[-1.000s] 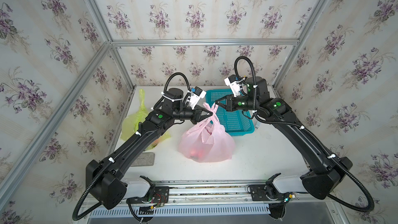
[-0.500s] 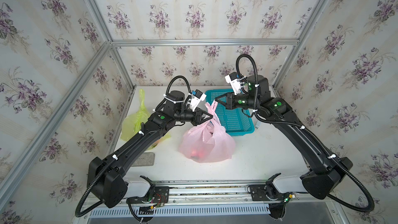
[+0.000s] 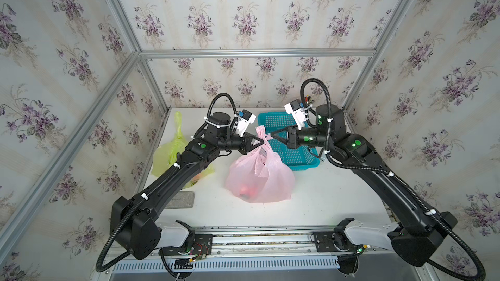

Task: Place the peach into a plastic bag & tie a knot
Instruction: Cross the plastic bag at the center of the board.

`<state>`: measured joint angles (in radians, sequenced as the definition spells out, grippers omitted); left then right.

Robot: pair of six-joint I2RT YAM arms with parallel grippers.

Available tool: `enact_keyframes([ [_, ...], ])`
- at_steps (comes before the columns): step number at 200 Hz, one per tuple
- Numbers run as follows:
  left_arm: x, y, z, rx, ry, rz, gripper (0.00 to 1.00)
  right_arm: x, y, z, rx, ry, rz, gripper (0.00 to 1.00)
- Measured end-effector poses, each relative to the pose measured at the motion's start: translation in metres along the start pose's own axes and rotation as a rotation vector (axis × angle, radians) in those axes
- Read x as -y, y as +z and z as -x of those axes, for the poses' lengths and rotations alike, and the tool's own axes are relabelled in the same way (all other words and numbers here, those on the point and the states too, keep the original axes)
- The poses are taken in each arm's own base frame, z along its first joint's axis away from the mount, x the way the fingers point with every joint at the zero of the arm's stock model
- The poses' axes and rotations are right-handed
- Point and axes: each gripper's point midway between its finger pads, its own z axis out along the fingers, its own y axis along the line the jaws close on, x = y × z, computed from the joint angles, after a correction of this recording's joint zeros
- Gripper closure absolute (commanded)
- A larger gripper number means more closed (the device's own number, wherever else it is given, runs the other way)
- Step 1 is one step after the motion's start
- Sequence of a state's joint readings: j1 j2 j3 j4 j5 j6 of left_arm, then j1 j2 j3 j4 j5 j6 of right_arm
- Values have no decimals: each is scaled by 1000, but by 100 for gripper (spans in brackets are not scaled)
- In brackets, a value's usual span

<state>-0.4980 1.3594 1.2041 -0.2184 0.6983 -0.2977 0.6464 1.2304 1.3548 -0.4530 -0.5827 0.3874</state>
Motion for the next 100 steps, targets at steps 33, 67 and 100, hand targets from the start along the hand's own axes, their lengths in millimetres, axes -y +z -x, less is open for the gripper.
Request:
enact_keyframes([
  [33,2,0,0,-6,-10,-14,100,-11,25,-41,-87,7,20,100],
  [67,2,-1,-2,-8,-24,-7,100,15,46,-65,-145,18,-56,100],
  [100,-3,-2,-13,-32,-55,6,100,48,60,-78,-167,2,-167,100],
])
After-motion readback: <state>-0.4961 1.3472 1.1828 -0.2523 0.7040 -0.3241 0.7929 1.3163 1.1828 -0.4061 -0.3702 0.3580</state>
